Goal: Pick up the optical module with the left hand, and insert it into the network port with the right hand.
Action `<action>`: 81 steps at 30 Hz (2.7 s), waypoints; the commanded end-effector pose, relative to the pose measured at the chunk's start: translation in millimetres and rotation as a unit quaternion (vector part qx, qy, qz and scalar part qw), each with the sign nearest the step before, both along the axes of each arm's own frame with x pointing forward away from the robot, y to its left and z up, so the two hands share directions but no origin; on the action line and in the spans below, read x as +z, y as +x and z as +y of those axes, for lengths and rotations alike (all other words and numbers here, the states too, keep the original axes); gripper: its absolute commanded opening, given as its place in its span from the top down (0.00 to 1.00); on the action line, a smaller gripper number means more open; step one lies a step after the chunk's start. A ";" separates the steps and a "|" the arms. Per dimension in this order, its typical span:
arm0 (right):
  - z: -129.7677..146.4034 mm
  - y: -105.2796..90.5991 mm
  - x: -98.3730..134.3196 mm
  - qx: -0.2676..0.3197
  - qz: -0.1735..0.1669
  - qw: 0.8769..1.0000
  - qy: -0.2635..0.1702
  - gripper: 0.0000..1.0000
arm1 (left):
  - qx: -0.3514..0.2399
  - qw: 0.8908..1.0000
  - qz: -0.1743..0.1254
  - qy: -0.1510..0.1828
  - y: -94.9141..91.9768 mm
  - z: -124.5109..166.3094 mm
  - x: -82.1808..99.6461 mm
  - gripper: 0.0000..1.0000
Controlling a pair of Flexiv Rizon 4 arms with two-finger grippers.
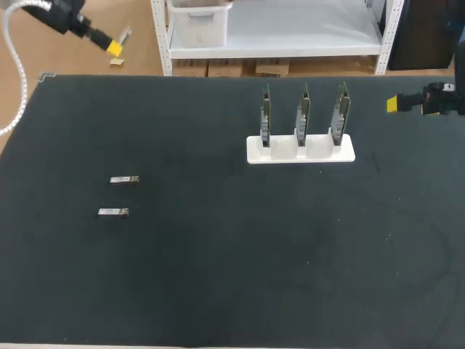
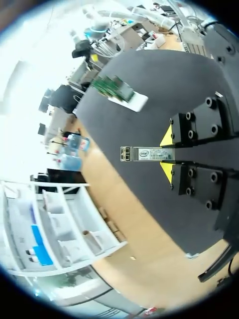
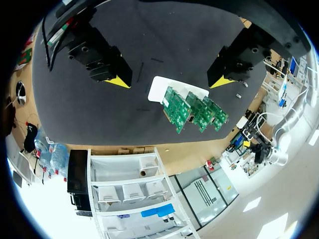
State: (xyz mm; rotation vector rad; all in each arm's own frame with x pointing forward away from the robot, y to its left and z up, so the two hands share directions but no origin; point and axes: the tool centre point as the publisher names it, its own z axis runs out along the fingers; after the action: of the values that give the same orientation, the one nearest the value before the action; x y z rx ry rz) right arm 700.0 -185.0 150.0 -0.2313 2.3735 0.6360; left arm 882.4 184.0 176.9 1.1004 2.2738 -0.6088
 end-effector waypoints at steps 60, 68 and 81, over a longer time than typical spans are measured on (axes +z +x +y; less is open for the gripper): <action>0.0 0.0 0.0 0.000 0.000 1.000 0.000 0.00 | -0.250 0.891 -0.134 -0.354 -95.7 -267.8 61.2 1.00; 0.0 0.0 0.0 0.000 0.000 1.000 0.000 0.00 | -0.239 0.888 -0.124 -0.373 -97.5 -286.6 45.1 1.00; 0.0 0.0 0.0 0.000 0.000 1.000 0.000 0.00 | -0.226 0.892 -0.124 -0.370 -95.3 -292.8 22.9 1.00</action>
State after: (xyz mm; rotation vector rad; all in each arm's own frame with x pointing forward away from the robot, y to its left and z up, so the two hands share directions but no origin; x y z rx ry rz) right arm 700.0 -185.0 150.0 -0.2313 2.3735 0.6361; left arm 788.9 -110.3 202.8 1.2066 1.3493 -1.3009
